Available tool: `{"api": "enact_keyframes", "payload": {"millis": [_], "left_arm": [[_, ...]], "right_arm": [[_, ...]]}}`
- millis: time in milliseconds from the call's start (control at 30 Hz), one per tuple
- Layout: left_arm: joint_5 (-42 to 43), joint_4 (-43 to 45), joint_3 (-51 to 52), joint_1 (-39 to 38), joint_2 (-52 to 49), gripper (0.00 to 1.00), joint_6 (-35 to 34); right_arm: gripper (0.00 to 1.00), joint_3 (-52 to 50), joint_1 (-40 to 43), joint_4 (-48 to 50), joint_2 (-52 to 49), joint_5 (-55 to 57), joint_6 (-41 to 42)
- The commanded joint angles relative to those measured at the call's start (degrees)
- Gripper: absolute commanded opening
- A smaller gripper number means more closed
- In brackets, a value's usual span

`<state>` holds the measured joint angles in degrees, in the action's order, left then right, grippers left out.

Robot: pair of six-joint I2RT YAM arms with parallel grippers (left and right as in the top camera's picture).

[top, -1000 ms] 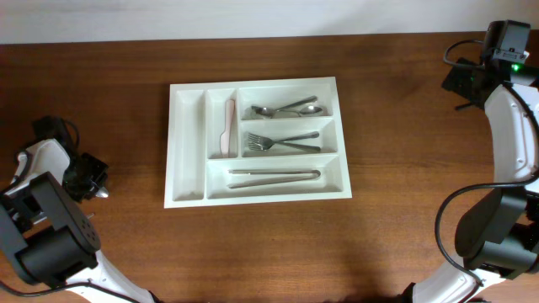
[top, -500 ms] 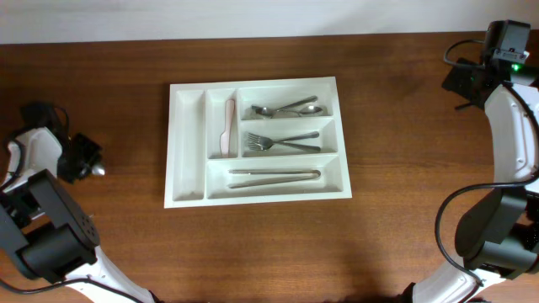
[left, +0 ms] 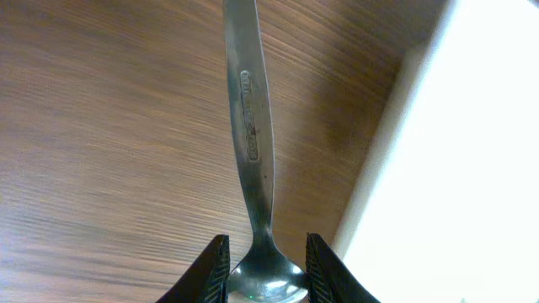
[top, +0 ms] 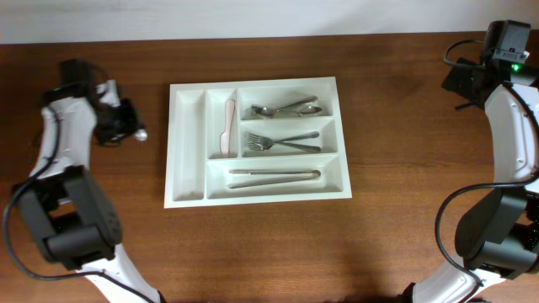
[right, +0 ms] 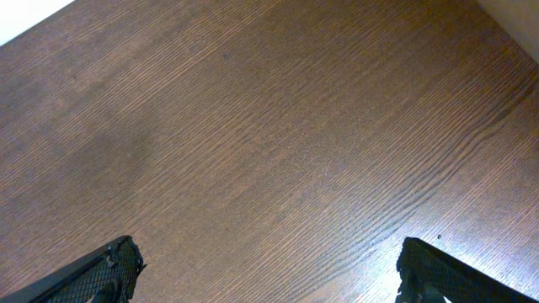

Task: Pack container
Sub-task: 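Carry the spoon over the tray's leftmost compartment and lower it, then release the spoon and withdraw the left gripper to the lower left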

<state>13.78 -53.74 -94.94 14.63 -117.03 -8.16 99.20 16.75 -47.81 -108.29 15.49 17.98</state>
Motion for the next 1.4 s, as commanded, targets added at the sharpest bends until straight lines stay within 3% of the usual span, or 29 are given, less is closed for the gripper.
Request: {"api": "enact_keyframes", "payload": {"millis": [0,233,400,467,600,700,867,1133,1367], "left_arm": [[1.0,-1.3,-1.2,-5.0,-0.4,0.04,3.6],[-7.9,-2.1,-1.2,-13.2,-0.4,0.04,3.6],[-9.4,-2.5,-0.8,-15.1,-0.4,0.05,4.7],[-9.3,-2.7,-0.8,-15.2,-0.4,0.17,4.6],[-9.3,-3.9,-0.8,-15.2,-0.4,0.61,4.7],[-9.4,-5.7,-0.8,-15.2,-0.4,0.77,4.7],[-9.5,-8.9,-0.8,-15.2,-0.4,0.82,4.3],[-18.9,-14.4,-0.8,-15.1,0.6,0.82,-4.8],[-19.6,-17.0,-0.7,-10.9,7.4,0.82,-10.3]], "right_arm": [[0.99,0.3,0.2,0.0,0.2,0.1,0.0],[0.99,0.3,0.2,0.0,0.2,0.1,0.0],[0.99,0.3,0.2,0.0,0.2,0.1,0.0],[0.99,0.3,0.2,0.0,0.2,0.1,0.0],[0.99,0.3,0.2,0.0,0.2,0.1,0.0],[0.99,0.3,0.2,0.0,0.2,0.1,0.0],[0.99,0.3,0.2,0.0,0.2,0.1,0.0],[0.99,0.3,0.2,0.0,0.2,0.1,0.0],[0.99,0.3,0.2,0.0,0.2,0.1,0.0]]}}
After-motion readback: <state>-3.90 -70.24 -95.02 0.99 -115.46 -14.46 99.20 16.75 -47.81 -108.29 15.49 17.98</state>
